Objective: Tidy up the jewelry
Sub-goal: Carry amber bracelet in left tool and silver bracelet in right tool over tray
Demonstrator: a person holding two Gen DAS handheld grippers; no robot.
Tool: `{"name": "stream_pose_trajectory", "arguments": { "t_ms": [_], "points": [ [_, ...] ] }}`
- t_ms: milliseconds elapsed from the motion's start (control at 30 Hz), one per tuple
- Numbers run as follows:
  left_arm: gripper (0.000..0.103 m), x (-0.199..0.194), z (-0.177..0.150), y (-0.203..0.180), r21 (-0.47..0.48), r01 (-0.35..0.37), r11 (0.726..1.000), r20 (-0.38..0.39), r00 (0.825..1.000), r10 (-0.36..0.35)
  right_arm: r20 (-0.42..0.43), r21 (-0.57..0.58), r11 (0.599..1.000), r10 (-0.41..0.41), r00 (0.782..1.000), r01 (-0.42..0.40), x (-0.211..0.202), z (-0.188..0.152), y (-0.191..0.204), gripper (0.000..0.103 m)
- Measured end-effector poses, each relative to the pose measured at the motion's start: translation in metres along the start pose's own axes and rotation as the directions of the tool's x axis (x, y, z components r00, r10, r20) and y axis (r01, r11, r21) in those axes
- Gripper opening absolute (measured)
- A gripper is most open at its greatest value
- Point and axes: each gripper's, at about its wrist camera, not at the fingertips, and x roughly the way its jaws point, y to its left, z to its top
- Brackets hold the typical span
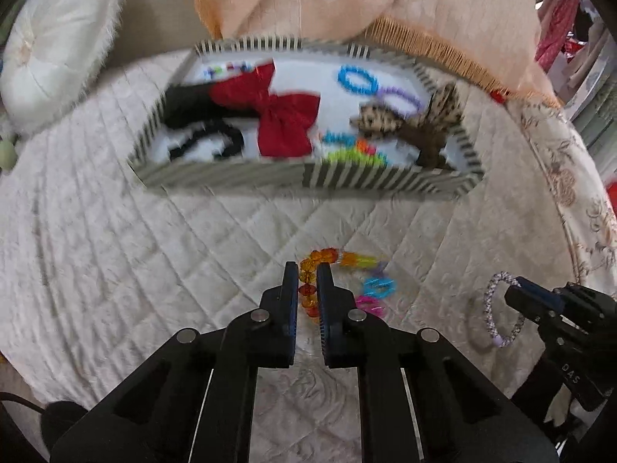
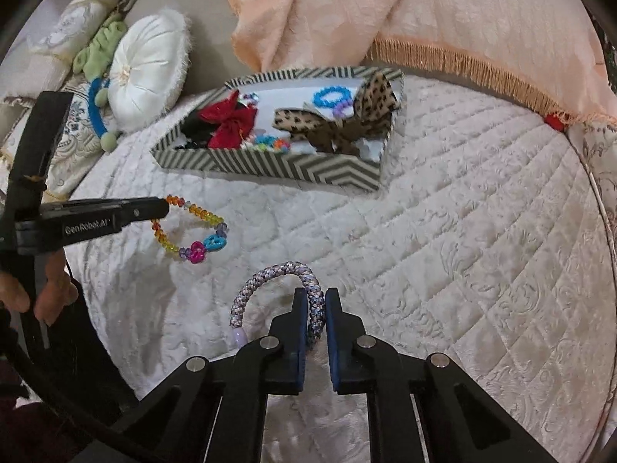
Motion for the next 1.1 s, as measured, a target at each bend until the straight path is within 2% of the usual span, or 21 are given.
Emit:
{"name": "stream_pose_trajectory", "arguments": {
  "t_ms": [167,533,800,1100],
  "points": [
    [0.008,-0.032,0.012,0.008,-0.003,0.011,1.000,0.045,0.999,-0.011,0.038,-0.005,1.000,0.027,0.999,-0.027,-0.014,0.012,0.009,0.008],
    [0.008,-0.078,0.038,0.021,0.008,-0.072,0.997,0.129,0.989,0.071,0.079,-0.039,0.998,0.061,0.995,-0.058,-0.025,0.036,0.028,0.008],
    [0.008,-0.083,0.057,0.014,0.036,-0.113,0.993,0.165,0.981,0.106,0.083,-0.055,0.996,0.069,0.994,-0.065,-0.019,0.058,0.036,0.008],
    [0.008,-0.072,0.079,0.016,0.041,-0.134,0.990,0.163,0.979,0.126,0.070,-0.050,0.996,0.077,0.995,-0.074,-0.004,0.081,0.034,0.008]
  ]
}}
